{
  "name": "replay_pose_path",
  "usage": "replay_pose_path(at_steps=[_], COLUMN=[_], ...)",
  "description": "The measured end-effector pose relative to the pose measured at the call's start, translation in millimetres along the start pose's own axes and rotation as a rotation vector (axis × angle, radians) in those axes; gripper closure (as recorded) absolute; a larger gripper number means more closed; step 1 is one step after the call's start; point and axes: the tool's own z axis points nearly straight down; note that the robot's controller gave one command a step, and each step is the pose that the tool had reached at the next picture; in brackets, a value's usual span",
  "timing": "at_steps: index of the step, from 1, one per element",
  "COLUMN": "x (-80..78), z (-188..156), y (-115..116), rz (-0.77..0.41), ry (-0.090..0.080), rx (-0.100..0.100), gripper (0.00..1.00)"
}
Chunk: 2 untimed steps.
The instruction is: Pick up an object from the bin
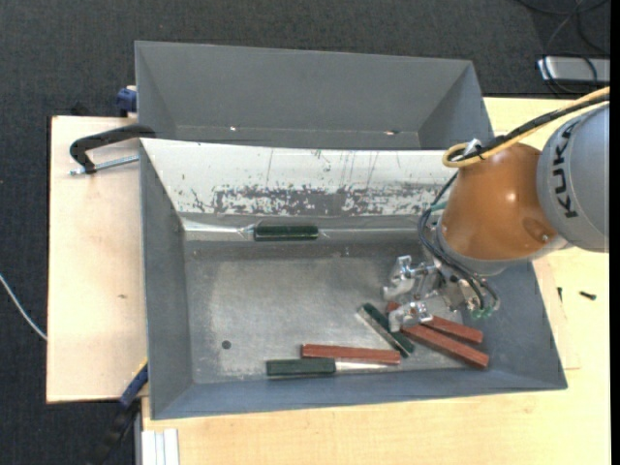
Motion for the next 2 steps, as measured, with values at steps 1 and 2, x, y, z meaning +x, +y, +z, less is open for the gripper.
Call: replay_pose_path(at_steps=[1, 2], x=[3.3, -9.5], z=[1.3, -133.5], y=[-0.4, -13.1], rz=[-0.001, -0.009], ry=[0.014, 0.006], rx=[-0.001, 0.005], gripper=[1.00, 0.00])
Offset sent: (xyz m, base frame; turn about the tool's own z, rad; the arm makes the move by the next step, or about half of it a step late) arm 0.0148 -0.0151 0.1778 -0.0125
